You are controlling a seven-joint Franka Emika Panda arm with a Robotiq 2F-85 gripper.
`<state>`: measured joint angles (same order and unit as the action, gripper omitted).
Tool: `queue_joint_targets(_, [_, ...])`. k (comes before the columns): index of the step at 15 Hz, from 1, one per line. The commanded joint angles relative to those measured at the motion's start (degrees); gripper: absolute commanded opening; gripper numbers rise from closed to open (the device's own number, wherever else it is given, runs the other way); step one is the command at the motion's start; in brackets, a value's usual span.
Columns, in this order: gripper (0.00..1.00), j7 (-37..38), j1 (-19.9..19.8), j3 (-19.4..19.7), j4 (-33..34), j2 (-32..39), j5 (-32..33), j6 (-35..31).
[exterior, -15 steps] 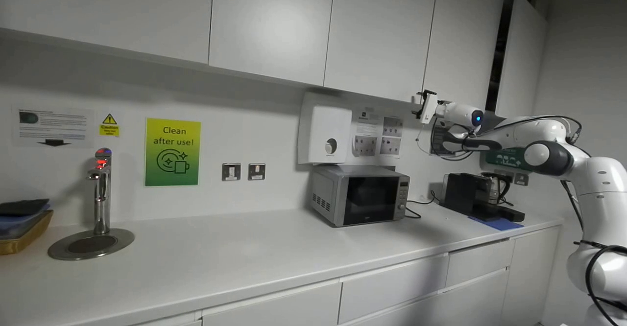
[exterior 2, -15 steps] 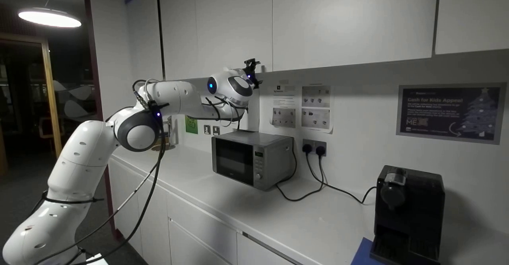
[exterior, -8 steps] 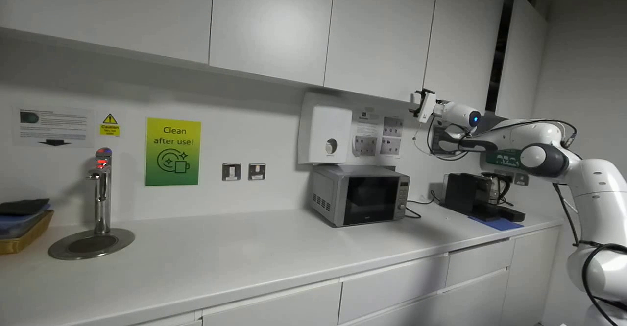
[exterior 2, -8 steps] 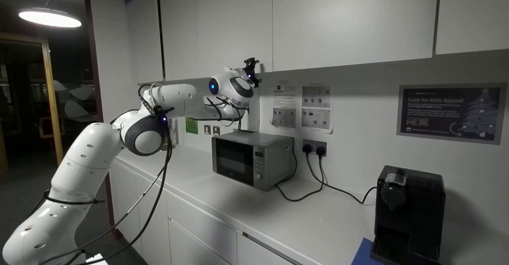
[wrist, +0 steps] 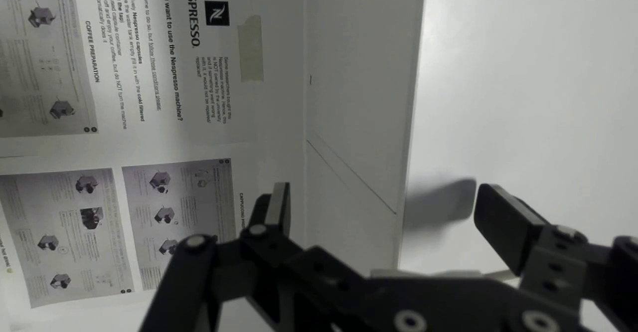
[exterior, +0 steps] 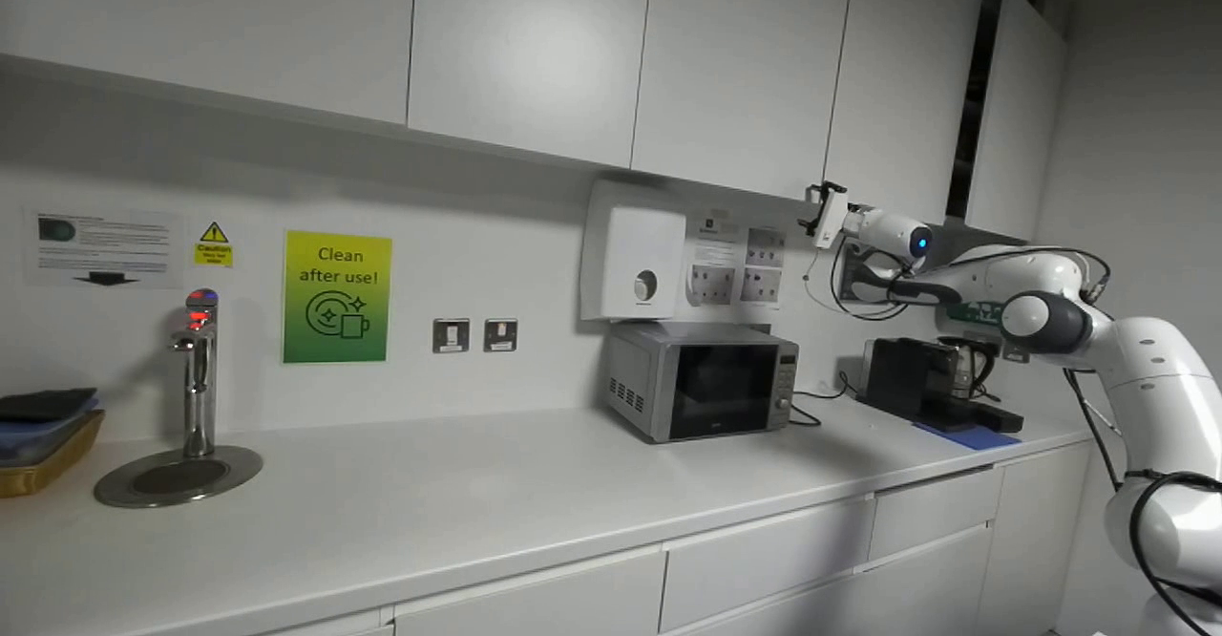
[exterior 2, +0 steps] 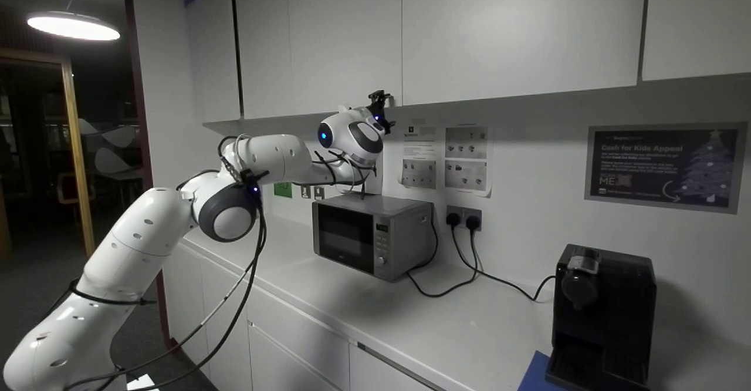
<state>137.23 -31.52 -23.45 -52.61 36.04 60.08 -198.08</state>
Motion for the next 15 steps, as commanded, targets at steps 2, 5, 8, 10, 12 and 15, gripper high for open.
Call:
queue_joint_targets(2, [1.00, -4.1, -0.4, -5.8, 8.4, 5.6, 2.6, 0.0])
queue_joint_targets(5, [1.00, -6.7, -0.9, -11.5, 11.8, 8.4, 6.0, 0.0])
queue_joint_targets(8, [1.00, -9.3, -1.7, -19.0, 14.9, 11.5, 12.1, 0.0])
queue_joint_targets(10, [1.00, -11.1, -2.2, -24.0, 16.3, 13.1, 16.6, 0.0])
queue_joint_targets(12, [1.00, -12.8, -2.6, -28.7, 17.6, 14.7, 20.6, 0.0])
queue_joint_targets(15, [1.00, -15.7, -2.8, -35.1, 19.2, 16.5, 25.9, 0.0])
